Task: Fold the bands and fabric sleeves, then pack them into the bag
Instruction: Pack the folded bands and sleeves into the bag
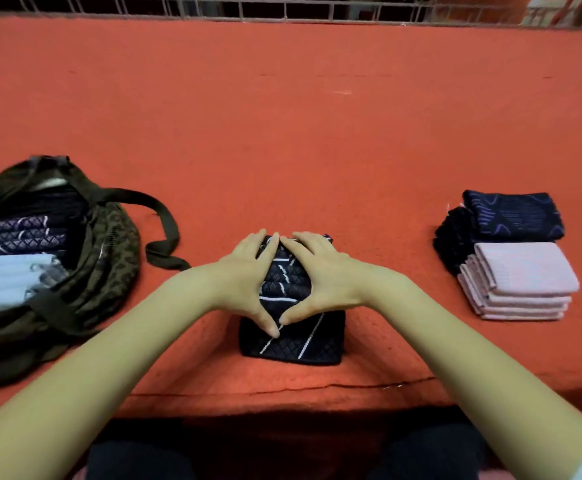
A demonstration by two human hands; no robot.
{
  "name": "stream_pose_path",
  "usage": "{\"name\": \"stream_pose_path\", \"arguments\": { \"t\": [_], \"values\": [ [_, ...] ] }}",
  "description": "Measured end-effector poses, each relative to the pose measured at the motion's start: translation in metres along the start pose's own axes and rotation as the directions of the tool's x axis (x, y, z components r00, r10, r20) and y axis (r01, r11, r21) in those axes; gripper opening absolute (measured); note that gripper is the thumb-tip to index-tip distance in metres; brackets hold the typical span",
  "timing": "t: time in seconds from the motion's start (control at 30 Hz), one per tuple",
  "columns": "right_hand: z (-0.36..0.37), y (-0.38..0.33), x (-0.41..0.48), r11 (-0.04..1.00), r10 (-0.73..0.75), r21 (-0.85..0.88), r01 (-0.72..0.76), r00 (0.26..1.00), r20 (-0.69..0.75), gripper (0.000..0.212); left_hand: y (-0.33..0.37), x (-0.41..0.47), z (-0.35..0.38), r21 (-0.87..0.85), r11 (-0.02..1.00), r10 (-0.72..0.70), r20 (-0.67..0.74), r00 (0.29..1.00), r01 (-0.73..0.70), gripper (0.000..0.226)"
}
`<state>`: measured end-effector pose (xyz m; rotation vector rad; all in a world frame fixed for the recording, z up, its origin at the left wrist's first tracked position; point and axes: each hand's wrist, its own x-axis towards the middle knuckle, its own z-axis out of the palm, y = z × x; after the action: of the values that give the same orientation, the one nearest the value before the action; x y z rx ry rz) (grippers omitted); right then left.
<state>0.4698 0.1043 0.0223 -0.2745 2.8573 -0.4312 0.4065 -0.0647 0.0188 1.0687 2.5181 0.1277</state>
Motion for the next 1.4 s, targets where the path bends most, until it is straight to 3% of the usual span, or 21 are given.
{"name": "stream_pose_path", "arguments": {
  "t": [0.1, 0.27, 0.4, 0.53, 0.7, 0.9, 1.07, 1.17, 1.4],
  "values": [
    [0.003, 0.001, -0.007, 0.993, 0.035, -0.115, -0.026, 0.997, 0.074, 0.141, -0.003, -0.001, 0.003, 0.041, 0.999, 0.023, -0.034, 0.999, -0.022, 0.149],
    [-0.003, 0.01, 0.005, 0.996, 0.086, 0.01, -0.088, 0.989, 0.123, 0.146, -0.007, 0.009, 0.001, 0.104, 0.994, 0.04, -0.087, 0.995, -0.031, 0.15],
    [-0.006, 0.013, 0.017, 0.993, 0.113, -0.037, -0.11, 0.988, 0.106, 0.139, -0.013, 0.018, -0.001, 0.152, 0.986, 0.1, -0.175, 0.98, -0.073, 0.14],
    [-0.003, 0.018, 0.023, 0.998, 0.031, -0.049, -0.03, 0.999, 0.019, 0.128, -0.021, 0.022, 0.004, 0.024, 0.99, 0.144, -0.133, 0.981, -0.142, 0.137],
    [0.001, 0.022, 0.023, 0.999, 0.01, 0.05, -0.009, 0.999, -0.035, 0.124, -0.026, 0.026, 0.004, 0.017, 0.984, 0.177, -0.139, 0.974, -0.176, 0.132],
    [-0.01, -0.002, 0.021, 0.999, -0.014, 0.048, 0.017, 0.998, -0.066, 0.115, -0.038, 0.005, -0.008, -0.06, 0.977, 0.192, -0.186, 0.964, -0.206, 0.123],
    [-0.042, -0.065, 0.046, 0.986, -0.153, 0.042, 0.159, 0.981, -0.119, 0.111, -0.078, -0.057, -0.048, -0.067, 0.984, 0.134, -0.339, 0.931, -0.165, 0.118],
    [-0.061, -0.117, 0.079, 0.962, -0.267, 0.018, 0.271, 0.955, -0.133, 0.108, -0.116, -0.107, -0.077, -0.086, 0.994, 0.018, -0.431, 0.902, -0.061, 0.112],
    [-0.051, -0.222, 0.157, 0.903, -0.424, 0.023, 0.429, 0.899, -0.114, 0.108, -0.204, -0.183, -0.101, -0.126, 0.98, -0.192, -0.421, 0.886, 0.153, 0.114]
  ]
}}
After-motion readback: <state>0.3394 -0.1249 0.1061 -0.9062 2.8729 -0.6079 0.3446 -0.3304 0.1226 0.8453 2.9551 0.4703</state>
